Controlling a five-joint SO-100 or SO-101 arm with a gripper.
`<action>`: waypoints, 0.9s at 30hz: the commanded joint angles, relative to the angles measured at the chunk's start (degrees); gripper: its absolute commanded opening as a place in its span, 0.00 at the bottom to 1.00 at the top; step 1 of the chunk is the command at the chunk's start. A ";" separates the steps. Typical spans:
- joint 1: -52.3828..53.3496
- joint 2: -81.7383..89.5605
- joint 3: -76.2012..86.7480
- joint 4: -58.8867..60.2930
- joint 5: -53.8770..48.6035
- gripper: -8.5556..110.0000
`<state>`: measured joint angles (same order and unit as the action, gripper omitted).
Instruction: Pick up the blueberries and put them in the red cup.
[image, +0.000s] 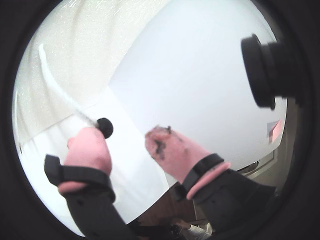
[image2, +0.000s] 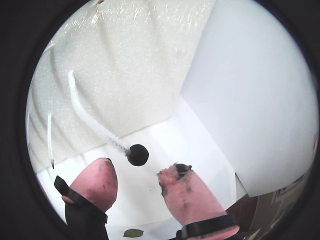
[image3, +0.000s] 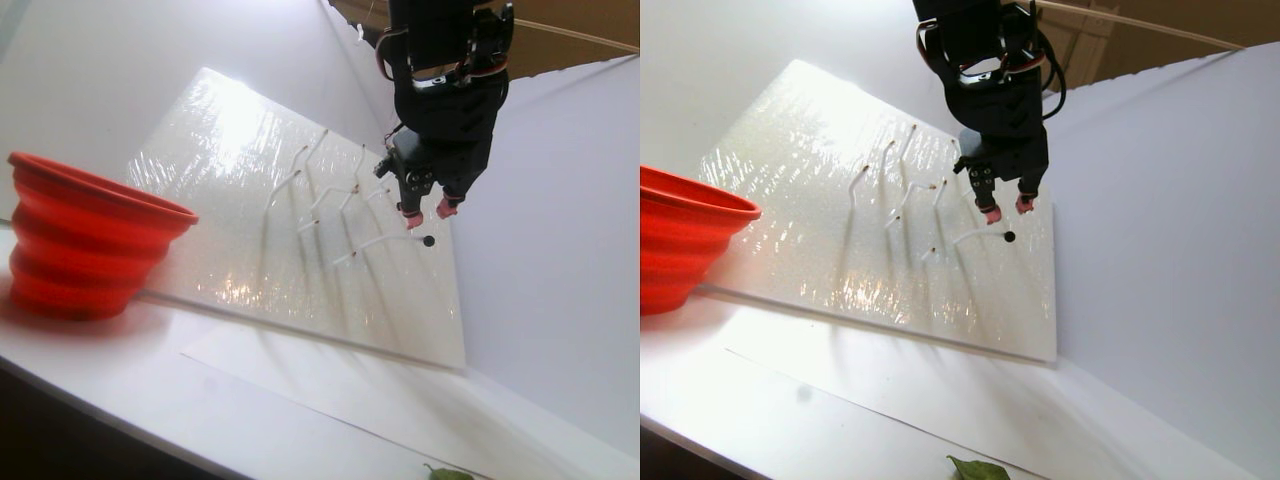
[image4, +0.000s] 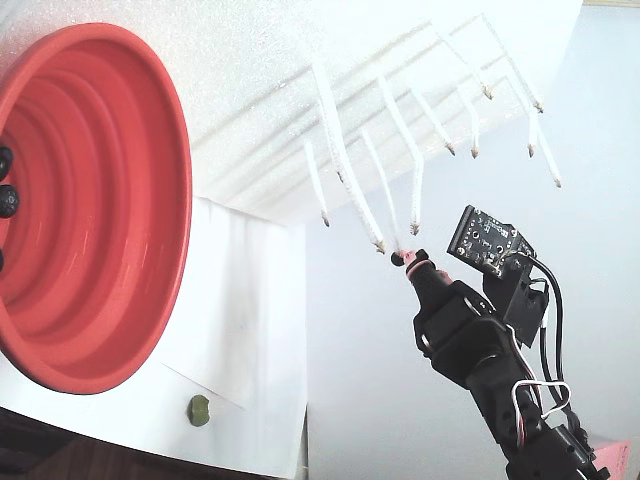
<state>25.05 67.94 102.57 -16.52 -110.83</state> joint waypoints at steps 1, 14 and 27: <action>3.60 1.32 -5.89 -2.11 -0.88 0.22; 2.99 -1.41 -8.44 -2.55 -0.79 0.22; 2.90 -3.78 -10.46 -2.72 -1.41 0.22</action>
<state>25.05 62.14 98.53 -17.40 -111.62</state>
